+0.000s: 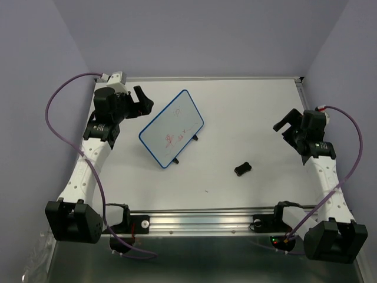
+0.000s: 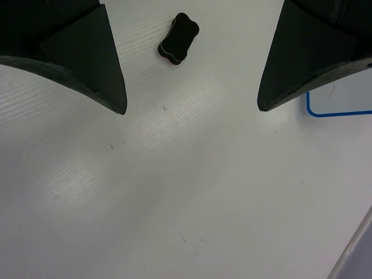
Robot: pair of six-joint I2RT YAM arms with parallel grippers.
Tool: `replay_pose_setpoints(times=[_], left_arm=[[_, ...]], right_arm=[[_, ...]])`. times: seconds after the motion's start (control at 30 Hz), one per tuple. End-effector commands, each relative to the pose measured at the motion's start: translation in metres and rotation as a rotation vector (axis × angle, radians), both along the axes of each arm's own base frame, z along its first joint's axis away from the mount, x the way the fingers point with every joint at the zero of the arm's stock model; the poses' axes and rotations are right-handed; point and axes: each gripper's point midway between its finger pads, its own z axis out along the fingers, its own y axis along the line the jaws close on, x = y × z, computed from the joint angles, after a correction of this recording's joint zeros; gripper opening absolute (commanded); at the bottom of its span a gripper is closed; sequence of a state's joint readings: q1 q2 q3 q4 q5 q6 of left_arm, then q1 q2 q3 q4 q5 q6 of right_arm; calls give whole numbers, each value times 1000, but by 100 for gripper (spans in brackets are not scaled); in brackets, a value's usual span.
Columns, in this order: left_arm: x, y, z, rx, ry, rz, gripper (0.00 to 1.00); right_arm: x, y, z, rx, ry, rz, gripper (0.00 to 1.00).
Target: Erase the whiteboard
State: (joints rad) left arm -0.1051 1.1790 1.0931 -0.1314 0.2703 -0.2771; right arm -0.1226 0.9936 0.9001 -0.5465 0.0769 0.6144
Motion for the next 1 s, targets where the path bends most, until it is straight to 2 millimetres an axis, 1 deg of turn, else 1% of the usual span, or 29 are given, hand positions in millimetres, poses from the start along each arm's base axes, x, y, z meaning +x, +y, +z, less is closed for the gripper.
replay_pose_setpoints(times=[0.0, 0.07, 0.17, 0.23, 0.37, 0.4, 0.43, 0.47, 0.5, 0.53, 0.6, 0.63, 0.7, 0.73, 0.77, 0.8, 0.87, 0.9, 0.93, 0.97], left_arm=[[7, -12, 47, 29, -152, -91, 99], [6, -14, 49, 39, -165, -117, 99], [8, -10, 47, 32, -162, -85, 99], [10, -6, 40, 21, -141, -46, 99], [11, -4, 31, -6, -123, -14, 99], [11, -4, 29, -6, -125, -14, 99], [11, -4, 28, -6, -126, -15, 99], [9, -4, 23, -2, -120, -18, 99], [11, -4, 26, 1, -143, -21, 99], [12, -4, 24, 9, -145, -23, 99], [13, -5, 24, 23, -151, -40, 99], [14, -5, 22, 33, -150, -46, 99], [14, -7, 21, 70, -161, -83, 99], [14, -8, 20, 85, -169, -97, 99], [15, -8, 18, 110, -194, -109, 99], [14, -10, 17, 117, -206, -128, 99], [13, -14, 13, 130, -220, -165, 99], [9, -20, 9, 130, -225, -210, 99], [8, -23, 7, 131, -226, -228, 99], [8, -25, 3, 131, -218, -243, 99]], right_arm=[[-4, -10, 1, -39, 25, -45, 100], [-12, -17, -8, -53, 83, -85, 100], [-20, -12, -15, -39, 129, -65, 100], [-25, -10, -19, -20, 158, -70, 100], [-35, 0, -32, 32, 183, -53, 100], [-41, 3, -42, 54, 202, -56, 100], [-44, 6, -43, 74, 193, -63, 100], [-48, 12, -51, 113, 202, -65, 100], [-53, 14, -58, 130, 214, -71, 100], [-59, 24, -75, 158, 240, -62, 100], [-62, 36, -88, 190, 251, -42, 100], [-62, 48, -95, 204, 252, -4, 100], [-59, 64, -98, 225, 245, 15, 100], [-53, 75, -96, 223, 224, 41, 100], [-51, 94, -100, 201, 243, 78, 100], [-48, 104, -102, 188, 245, 95, 100], [-46, 119, -110, 153, 280, 112, 99], [-46, 133, -120, 144, 329, 121, 97], [-45, 138, -124, 137, 344, 117, 95], [-43, 138, -128, 118, 348, 98, 91]])
